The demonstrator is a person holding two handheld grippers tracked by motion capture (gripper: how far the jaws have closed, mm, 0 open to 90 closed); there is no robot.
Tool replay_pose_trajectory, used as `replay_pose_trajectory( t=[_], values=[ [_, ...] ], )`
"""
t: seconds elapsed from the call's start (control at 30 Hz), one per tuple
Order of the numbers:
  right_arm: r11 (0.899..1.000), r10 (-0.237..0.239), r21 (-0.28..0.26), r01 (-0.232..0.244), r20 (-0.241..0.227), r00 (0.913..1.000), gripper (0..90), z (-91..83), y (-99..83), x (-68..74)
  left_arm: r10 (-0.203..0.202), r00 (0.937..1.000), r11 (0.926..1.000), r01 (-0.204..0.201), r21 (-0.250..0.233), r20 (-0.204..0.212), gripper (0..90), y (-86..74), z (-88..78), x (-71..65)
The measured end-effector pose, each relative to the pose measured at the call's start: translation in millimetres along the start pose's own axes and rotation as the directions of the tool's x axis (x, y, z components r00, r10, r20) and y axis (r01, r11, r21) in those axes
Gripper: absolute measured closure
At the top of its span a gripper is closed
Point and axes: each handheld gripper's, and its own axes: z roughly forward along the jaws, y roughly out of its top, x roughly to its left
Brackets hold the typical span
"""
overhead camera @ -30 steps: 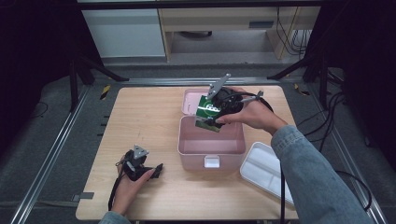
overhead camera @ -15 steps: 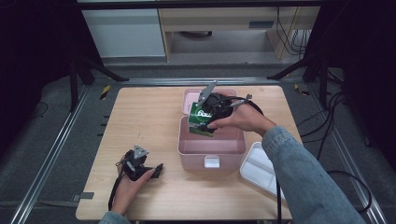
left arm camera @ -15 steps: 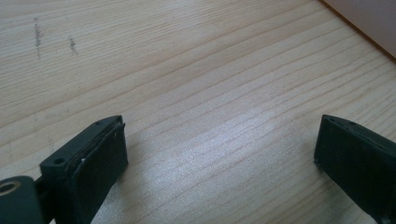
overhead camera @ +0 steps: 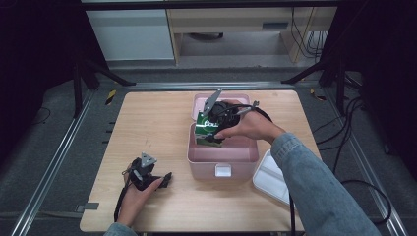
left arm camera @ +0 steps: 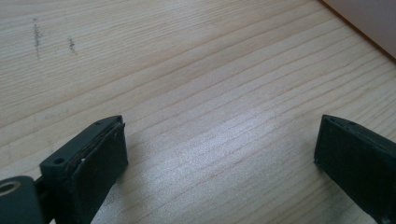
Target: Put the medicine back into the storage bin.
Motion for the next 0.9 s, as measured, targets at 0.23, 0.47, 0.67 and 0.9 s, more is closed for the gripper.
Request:
replay_pose_trajectory(
  t=[0.23, 0.47, 0.67, 0.9],
  values=[
    [1.0, -0.012, 0.012, 0.012, -0.015, 0.9998, 17.1, 6.5, 0.7, 2.2, 0.002, 1.0, 1.0, -0.002, 0.002, 0.0, 1.8, 0.0, -0.2, 0.1],
    [0.999, -0.033, 0.024, 0.035, -0.062, 0.9975, 17.1, 20.9, 2.8, 5.2, 0.002, 1.0, 1.0, -0.002, 0.002, 0.0, 1.8, 0.1, -0.2, 0.1],
    [0.998, -0.046, 0.027, 0.049, -0.09, 0.9949, 17.1, 31.4, 2.5, 4.8, 0.001, 1.0, 1.0, -0.001, 0.002, 0.001, 1.8, 0.1, -0.1, 0.0],
    [0.998, -0.046, 0.034, 0.05, -0.109, 0.993, 17.0, 41.1, 1.6, 4.4, 0.002, 1.0, 1.0, -0.002, 0.001, 0.0, 1.8, 0.0, -0.1, 0.1]
  ],
)
